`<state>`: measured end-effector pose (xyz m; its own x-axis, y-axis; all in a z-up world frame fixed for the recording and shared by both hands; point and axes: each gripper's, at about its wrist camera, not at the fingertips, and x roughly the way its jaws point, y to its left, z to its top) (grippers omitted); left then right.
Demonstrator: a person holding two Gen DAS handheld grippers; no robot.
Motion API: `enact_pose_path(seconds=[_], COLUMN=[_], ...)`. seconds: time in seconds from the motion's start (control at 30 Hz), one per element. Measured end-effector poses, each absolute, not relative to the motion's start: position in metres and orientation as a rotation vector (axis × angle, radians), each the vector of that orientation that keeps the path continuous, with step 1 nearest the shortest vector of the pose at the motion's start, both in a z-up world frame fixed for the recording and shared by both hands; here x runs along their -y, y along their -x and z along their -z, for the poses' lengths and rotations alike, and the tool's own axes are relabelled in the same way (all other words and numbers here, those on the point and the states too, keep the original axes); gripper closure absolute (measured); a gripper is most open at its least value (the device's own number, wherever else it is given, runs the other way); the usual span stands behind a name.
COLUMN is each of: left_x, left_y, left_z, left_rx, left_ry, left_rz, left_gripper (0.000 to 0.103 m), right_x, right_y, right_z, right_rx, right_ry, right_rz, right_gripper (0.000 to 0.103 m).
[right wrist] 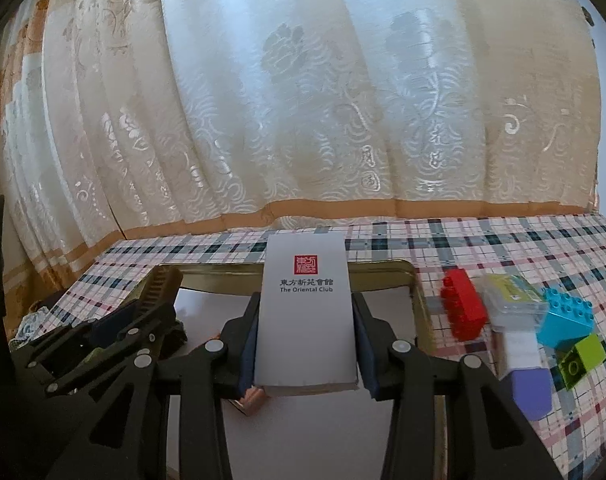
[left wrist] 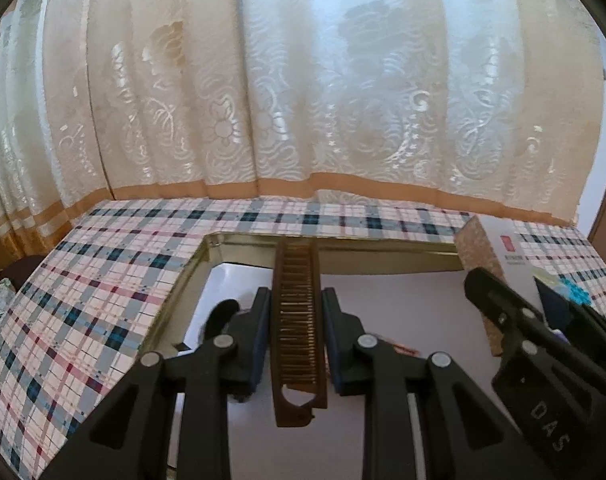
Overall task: Organize rigid objects
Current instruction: 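Carry the brown comb and white box over the tray with both tools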
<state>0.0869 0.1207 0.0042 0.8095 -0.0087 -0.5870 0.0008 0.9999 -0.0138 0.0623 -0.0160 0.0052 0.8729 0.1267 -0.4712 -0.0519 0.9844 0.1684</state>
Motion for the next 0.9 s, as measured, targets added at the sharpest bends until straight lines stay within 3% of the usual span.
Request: enact_pose_path(seconds=[0.9], left_x=[-0.125], left_y=[-0.134], left_z=[0.014], left_rx=[-0.822], left_ry=[-0.037], left_rz=[-0.065], left_gripper=[0.08], right_x=[0.01], right_y=[-0.117], right_z=[0.006], right_rx=[-0.708], right_ry=[-0.221], right_rz=[-0.061], right_gripper=[0.058])
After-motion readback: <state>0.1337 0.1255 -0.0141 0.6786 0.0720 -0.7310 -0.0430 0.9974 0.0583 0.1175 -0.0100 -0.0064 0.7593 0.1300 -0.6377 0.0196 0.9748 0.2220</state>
